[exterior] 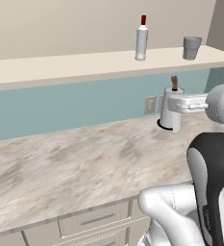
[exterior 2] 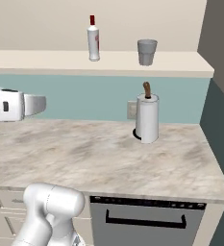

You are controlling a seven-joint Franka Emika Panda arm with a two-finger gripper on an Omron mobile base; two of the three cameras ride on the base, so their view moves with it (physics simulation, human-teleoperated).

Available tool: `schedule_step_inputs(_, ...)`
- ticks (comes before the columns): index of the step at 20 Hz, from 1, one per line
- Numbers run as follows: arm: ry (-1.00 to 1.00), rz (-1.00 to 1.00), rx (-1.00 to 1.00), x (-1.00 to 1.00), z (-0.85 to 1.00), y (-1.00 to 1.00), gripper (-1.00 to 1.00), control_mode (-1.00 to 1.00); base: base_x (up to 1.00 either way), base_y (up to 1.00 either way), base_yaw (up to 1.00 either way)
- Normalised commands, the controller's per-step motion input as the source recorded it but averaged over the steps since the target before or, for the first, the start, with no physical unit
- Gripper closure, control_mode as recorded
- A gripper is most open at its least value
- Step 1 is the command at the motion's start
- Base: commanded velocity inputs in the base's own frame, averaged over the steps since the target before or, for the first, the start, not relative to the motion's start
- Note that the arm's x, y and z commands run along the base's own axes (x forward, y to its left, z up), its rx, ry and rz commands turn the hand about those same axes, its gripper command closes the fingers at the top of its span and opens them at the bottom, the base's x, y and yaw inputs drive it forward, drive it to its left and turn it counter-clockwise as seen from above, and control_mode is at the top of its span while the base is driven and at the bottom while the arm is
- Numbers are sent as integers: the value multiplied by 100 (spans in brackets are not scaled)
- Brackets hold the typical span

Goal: There is a bowl on the dining counter. Grab a lemon wedge from the fridge and place it in the bowl. Then get the liquor bottle and glass cup from the cabinet and place them next to the bowl.

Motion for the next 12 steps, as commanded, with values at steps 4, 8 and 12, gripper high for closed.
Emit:
schedule_step_inputs(4, -6, -5, -3, 44, 45, -6, -100, -100, 0, 0, 0)
schedule_step_inputs(8, -9, 0, -2, 49, 15, -18, -100, -100, 0, 0, 0)
schedule_step_inputs(12, -15, 0, -3, 38, 3, -1, -100, -100, 0, 0, 0)
